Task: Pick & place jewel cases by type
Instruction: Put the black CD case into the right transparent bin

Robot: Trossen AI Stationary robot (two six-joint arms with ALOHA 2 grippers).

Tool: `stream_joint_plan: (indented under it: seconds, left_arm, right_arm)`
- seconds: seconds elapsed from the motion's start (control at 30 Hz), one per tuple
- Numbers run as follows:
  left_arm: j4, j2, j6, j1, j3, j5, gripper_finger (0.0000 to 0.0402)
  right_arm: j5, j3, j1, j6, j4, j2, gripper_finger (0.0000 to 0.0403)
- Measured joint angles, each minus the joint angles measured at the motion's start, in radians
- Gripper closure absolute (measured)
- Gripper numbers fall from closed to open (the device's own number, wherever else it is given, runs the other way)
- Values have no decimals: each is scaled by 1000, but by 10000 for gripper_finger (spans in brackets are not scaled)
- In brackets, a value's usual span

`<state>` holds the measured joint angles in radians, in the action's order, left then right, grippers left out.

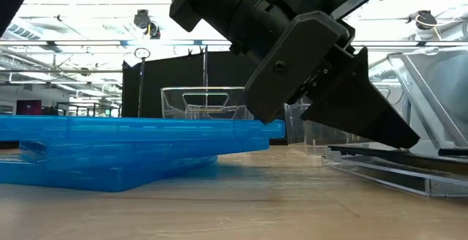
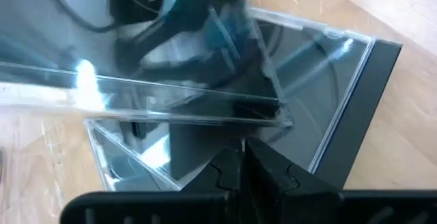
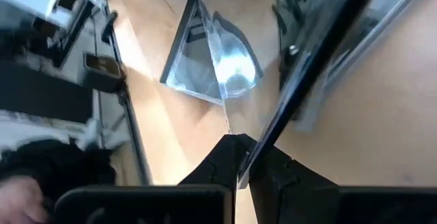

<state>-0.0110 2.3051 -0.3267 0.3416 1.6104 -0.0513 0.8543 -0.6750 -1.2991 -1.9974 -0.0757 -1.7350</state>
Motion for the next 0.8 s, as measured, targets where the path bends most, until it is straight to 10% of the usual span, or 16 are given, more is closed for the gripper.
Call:
stream_joint_plan:
  seconds: [0.8]
  left_arm:
    - [35,-30,-39,45,0,-3,371]
  right_arm:
    - [87,1,20,524,-26,242,394]
